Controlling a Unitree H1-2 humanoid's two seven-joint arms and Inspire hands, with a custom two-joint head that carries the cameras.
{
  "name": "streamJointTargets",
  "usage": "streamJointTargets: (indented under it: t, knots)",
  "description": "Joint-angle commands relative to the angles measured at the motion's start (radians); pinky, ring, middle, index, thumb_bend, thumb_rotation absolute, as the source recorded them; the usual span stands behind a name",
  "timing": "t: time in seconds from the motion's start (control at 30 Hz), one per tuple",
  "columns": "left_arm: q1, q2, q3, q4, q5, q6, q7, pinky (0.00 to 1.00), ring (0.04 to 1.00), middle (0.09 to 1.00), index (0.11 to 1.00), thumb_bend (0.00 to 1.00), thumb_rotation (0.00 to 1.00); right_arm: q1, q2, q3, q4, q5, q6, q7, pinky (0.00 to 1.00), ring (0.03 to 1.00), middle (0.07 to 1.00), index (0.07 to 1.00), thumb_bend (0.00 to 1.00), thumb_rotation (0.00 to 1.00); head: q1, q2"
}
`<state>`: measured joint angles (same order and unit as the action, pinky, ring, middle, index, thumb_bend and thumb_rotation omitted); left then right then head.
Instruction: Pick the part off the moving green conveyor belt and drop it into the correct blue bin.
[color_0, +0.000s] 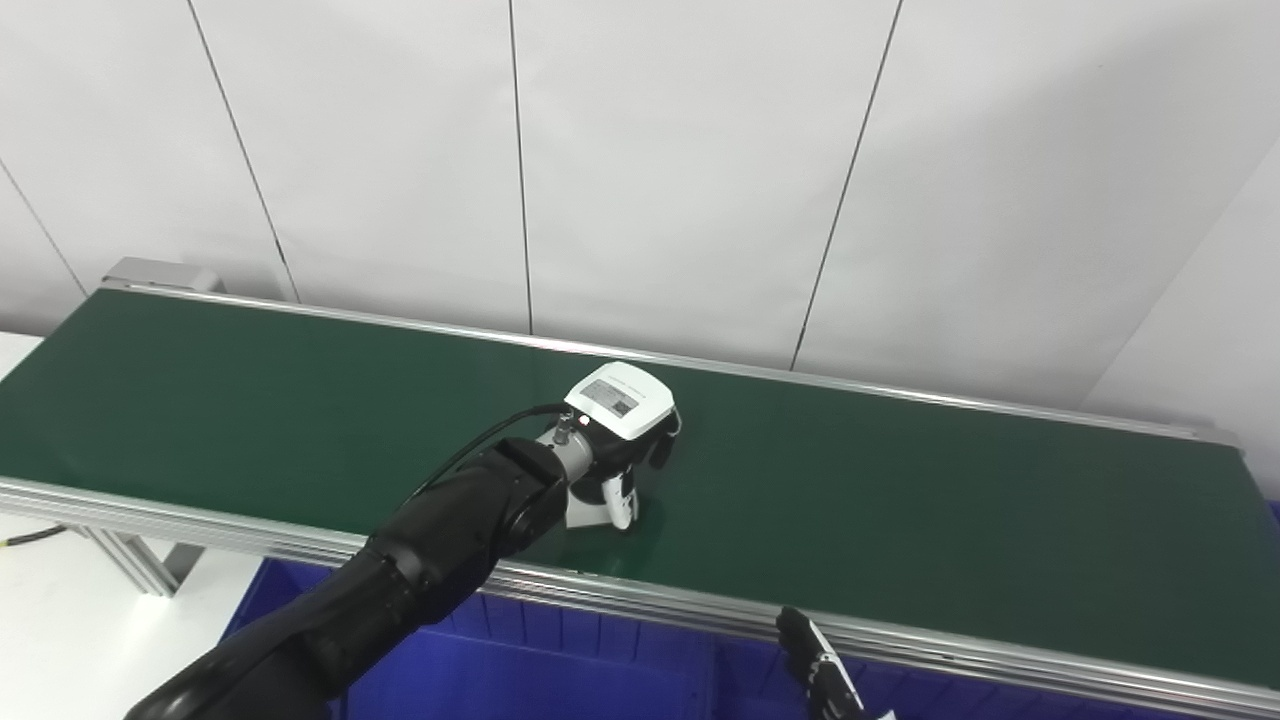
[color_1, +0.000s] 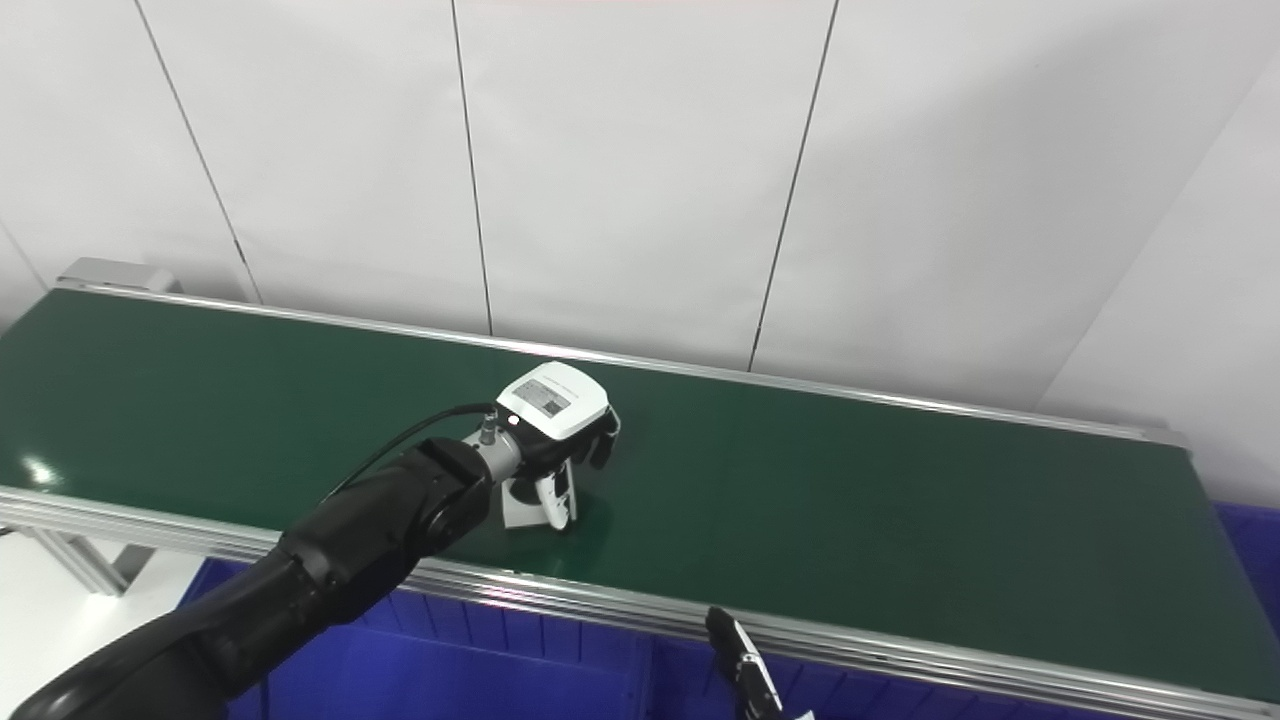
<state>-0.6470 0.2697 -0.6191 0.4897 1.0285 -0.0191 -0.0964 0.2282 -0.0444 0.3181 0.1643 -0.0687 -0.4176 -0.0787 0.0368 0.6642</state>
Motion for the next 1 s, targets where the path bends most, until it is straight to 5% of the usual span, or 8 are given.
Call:
streamJointTargets:
  t: [0.0,0.33,0.6,0.97]
  knots:
    - [-0.031,0.019,0.028,-0.060,-0.018,0.002,0.003,0.34,0.407,0.426,0.512,0.52,0.00,-0.006,0.008,0.006,-0.036,-0.005,-0.052,-0.001,0.93,0.933,0.913,0.911,0.83,0.90,0.001,0.005]
    - [0.006,0.043,0.146,-0.329,-0.151,0.018,-0.158,0.42,0.509,0.504,0.483,0.52,0.00,-0.021,0.011,0.006,-0.018,0.003,-0.052,0.006,0.93,0.934,0.911,0.908,0.84,0.90,0.024,0.009]
    - [0.089,0.045,0.278,-0.581,-0.289,0.142,-0.293,0.40,0.493,0.501,0.484,0.52,0.00,-0.024,0.005,-0.005,-0.032,0.012,-0.052,0.018,0.95,0.936,0.912,0.912,0.84,0.91,0.100,0.036]
    - [0.289,0.019,0.394,-0.876,-0.367,0.278,-0.313,0.47,0.530,0.500,0.484,0.52,0.00,-0.020,-0.030,-0.064,-0.093,0.056,-0.052,0.094,0.94,0.935,0.919,0.939,0.81,0.94,0.265,0.126]
